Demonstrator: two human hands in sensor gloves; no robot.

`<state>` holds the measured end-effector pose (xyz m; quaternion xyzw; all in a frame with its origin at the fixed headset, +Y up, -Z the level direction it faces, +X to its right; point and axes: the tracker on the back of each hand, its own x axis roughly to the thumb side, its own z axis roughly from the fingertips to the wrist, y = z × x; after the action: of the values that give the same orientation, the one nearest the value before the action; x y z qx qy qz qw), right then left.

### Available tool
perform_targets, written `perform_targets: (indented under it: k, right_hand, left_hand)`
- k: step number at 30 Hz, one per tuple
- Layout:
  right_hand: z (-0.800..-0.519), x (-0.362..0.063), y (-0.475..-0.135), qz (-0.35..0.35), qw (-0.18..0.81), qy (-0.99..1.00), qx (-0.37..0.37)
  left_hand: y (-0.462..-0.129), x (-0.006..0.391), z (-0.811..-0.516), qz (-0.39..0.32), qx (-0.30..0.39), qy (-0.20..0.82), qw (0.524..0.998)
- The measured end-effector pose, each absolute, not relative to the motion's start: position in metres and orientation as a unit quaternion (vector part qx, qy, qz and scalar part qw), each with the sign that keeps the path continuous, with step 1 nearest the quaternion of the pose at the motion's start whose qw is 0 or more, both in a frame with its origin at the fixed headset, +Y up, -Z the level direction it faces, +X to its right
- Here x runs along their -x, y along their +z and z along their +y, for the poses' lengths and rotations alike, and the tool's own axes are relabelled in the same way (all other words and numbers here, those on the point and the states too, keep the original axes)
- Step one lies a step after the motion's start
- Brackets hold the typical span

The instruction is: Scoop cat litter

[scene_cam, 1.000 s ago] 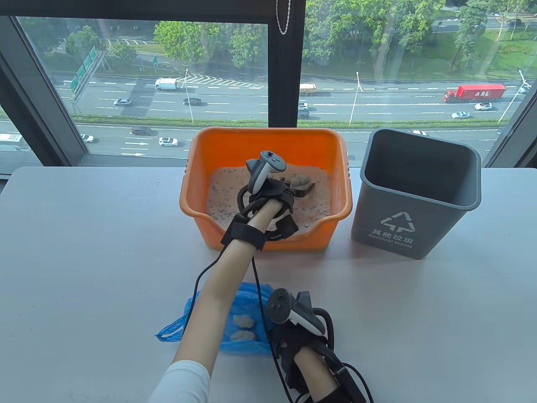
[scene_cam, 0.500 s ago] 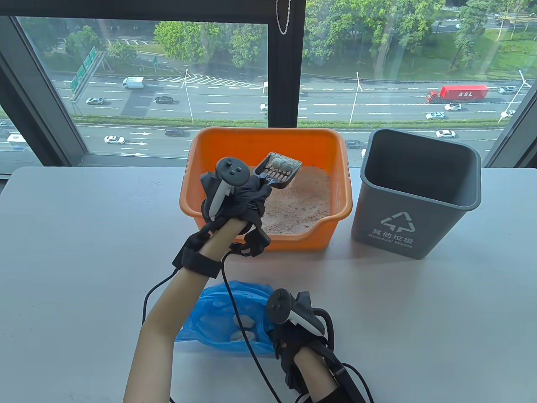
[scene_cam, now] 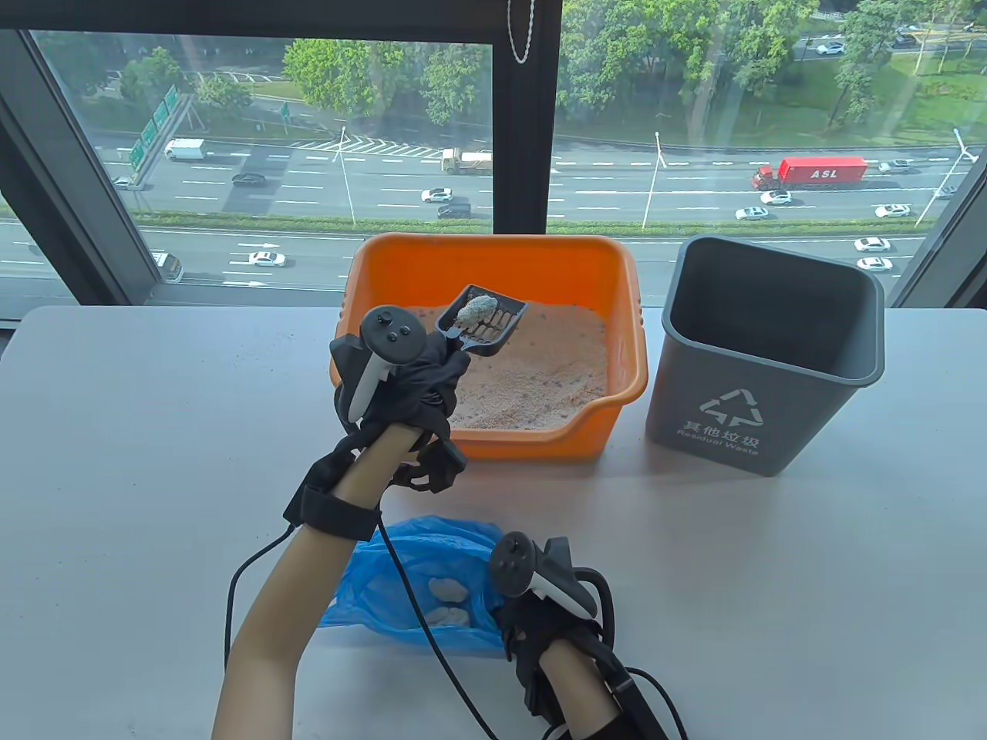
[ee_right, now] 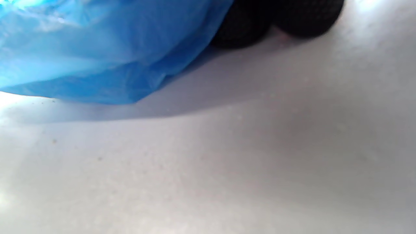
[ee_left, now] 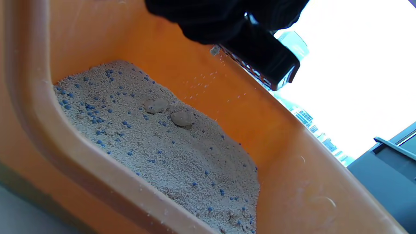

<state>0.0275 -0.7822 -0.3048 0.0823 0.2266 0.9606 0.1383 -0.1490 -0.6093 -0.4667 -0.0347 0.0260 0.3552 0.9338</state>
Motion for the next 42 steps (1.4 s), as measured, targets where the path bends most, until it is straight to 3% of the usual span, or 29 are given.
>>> perform_targets:
  k: [3,6,9,23,34,42]
  right_hand:
    - [-0.782,-0.027,-0.304,0.227,0.138,0.961,-0.082]
    - [-0.783,-0.028,-0.304,0.227,0.14,0.96,-0.081]
    - [-0.783,-0.028,-0.304,0.226,0.139,0.961,-0.081]
    - [-0.783,-0.028,-0.304,0.225,0.141,0.961,-0.079]
    - [-0.784,-0.03,-0.304,0.226,0.151,0.959,-0.08]
    - [-0.784,-0.03,-0.304,0.226,0.149,0.959,-0.079]
  left_hand:
    - [-0.468,0.143,-0.614,0.011,0.103,0.298,0.949]
    - [-0.465,0.142,-0.618,0.015,0.062,0.36,0.931]
    - [-0.463,0.14,-0.616,0.008,0.097,0.316,0.944]
    - [-0.434,0.155,-0.6,-0.033,0.1,0.366,0.925]
    - [-0.347,0.216,-0.578,-0.095,0.126,0.369,0.916]
    - [-0.282,0.253,-0.59,-0.124,0.2,0.312,0.921]
